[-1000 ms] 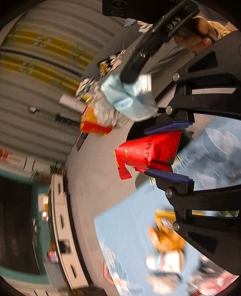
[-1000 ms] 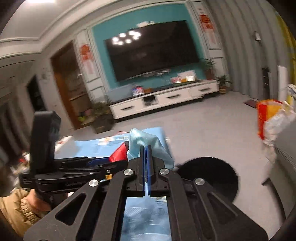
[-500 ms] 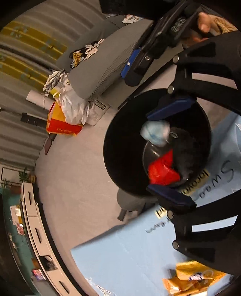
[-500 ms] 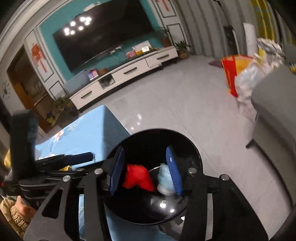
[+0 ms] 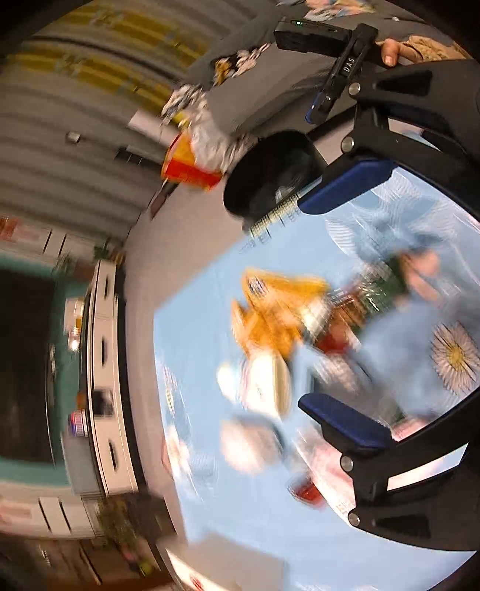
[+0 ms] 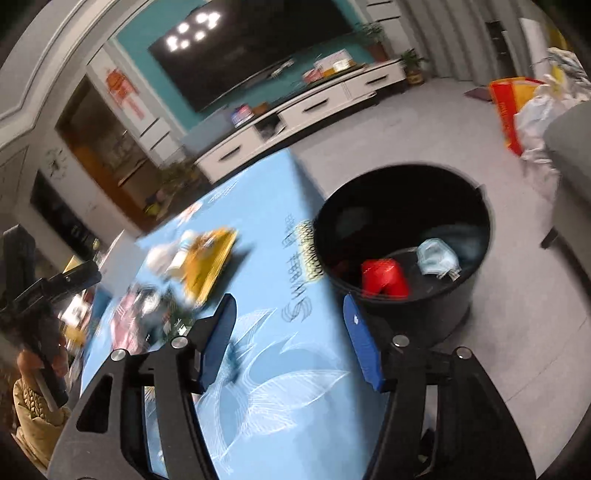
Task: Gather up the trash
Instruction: 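Grasp the red cigarette box with the left tool while the right tool grasps the blue cloth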
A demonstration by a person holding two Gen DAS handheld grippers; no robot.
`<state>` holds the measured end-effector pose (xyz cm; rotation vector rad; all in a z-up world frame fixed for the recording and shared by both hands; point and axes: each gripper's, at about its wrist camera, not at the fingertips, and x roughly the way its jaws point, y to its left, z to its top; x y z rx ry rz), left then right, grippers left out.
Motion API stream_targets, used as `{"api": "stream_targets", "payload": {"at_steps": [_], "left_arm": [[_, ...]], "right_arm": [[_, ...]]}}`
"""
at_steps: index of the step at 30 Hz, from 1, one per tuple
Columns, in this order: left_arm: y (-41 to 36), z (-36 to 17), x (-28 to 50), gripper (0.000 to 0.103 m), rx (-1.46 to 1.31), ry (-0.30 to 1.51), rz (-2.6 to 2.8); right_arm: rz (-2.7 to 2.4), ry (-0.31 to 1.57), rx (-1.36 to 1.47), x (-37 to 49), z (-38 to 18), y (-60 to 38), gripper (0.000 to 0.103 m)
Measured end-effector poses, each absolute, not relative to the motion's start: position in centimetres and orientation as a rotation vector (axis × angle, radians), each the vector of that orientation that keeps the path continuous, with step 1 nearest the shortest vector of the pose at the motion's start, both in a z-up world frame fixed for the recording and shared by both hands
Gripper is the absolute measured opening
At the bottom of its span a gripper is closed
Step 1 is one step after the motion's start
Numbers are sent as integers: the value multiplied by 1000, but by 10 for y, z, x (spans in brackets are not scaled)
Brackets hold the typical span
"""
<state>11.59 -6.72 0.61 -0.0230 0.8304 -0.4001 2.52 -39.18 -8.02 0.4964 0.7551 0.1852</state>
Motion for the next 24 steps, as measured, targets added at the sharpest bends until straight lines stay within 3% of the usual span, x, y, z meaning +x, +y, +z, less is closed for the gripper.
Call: {"api": "stream_targets", "payload": {"at_steps": [13,24], "left_arm": [[144,-26,38,97,-203,848,-7],[148,-93,71,97,-1,901,-99]], "right_arm": [[278,910,437,46,-101,-288,60],[248,977,447,67,-112,-270,60]]}}
